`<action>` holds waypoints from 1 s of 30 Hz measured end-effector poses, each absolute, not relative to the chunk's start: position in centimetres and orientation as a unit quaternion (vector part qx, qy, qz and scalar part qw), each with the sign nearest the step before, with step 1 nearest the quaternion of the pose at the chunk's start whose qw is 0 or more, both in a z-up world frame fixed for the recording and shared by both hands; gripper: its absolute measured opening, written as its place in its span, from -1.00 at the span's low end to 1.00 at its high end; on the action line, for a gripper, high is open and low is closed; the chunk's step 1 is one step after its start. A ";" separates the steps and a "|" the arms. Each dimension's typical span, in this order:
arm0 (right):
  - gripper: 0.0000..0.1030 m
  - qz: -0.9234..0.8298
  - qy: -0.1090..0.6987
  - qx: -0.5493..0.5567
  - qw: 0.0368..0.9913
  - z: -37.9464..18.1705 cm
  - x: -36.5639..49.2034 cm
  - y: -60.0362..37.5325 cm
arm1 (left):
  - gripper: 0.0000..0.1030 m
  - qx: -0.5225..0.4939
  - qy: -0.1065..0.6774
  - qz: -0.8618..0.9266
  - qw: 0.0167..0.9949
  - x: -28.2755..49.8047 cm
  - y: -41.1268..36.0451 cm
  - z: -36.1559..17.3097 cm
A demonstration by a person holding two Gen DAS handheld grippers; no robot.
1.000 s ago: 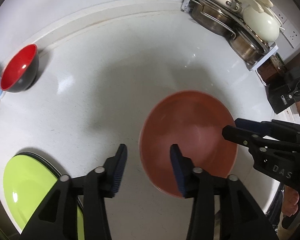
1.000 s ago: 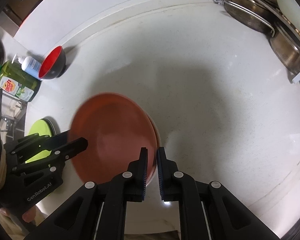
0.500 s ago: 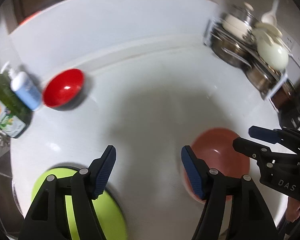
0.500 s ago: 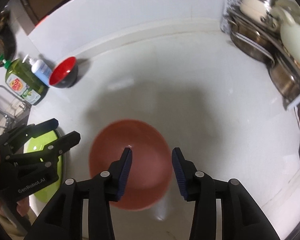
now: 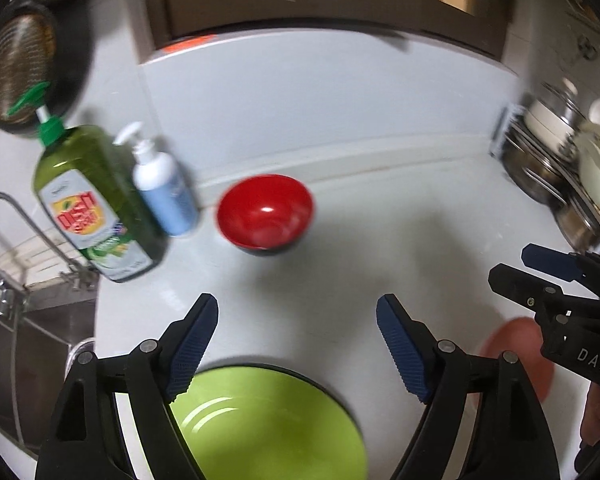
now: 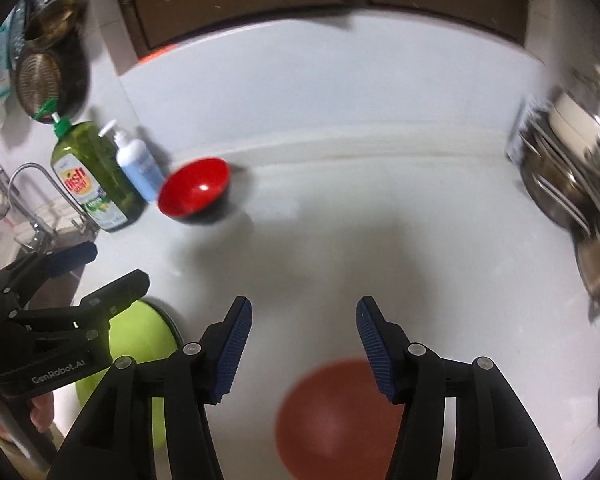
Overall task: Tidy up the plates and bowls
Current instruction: 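Move both grippers to the red-and-black bowl and close on its rim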
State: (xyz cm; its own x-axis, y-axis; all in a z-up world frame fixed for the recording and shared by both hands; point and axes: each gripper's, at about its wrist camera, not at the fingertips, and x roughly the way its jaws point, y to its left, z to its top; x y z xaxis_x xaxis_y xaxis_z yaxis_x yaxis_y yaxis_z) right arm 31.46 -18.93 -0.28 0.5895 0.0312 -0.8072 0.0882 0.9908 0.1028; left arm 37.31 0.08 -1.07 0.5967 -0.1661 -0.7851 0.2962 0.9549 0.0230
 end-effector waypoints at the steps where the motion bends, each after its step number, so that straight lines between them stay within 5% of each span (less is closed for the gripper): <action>1: 0.08 -0.013 0.449 0.065 0.891 -0.2 31.8 -18.6 | 0.59 0.075 0.429 -0.125 0.891 37.6 0.6 -1.0; 13: 0.08 0.029 0.412 0.030 0.910 0.6 38.3 -13.2 | 0.59 0.078 0.413 -0.069 0.905 42.1 5.7 -0.7; 30: 0.08 0.052 0.470 0.058 0.879 -4.2 48.8 -11.0 | 0.51 0.076 0.447 -0.071 0.889 49.9 5.9 -6.3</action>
State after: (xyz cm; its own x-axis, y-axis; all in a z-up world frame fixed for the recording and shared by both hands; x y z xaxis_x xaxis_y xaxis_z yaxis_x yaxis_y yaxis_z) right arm 48.83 -11.02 -4.19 0.5522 0.1461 -0.8208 -0.0377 0.9879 0.1504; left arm 49.90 5.94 -6.29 0.5909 -0.0593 -0.8045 0.1948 0.9783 0.0710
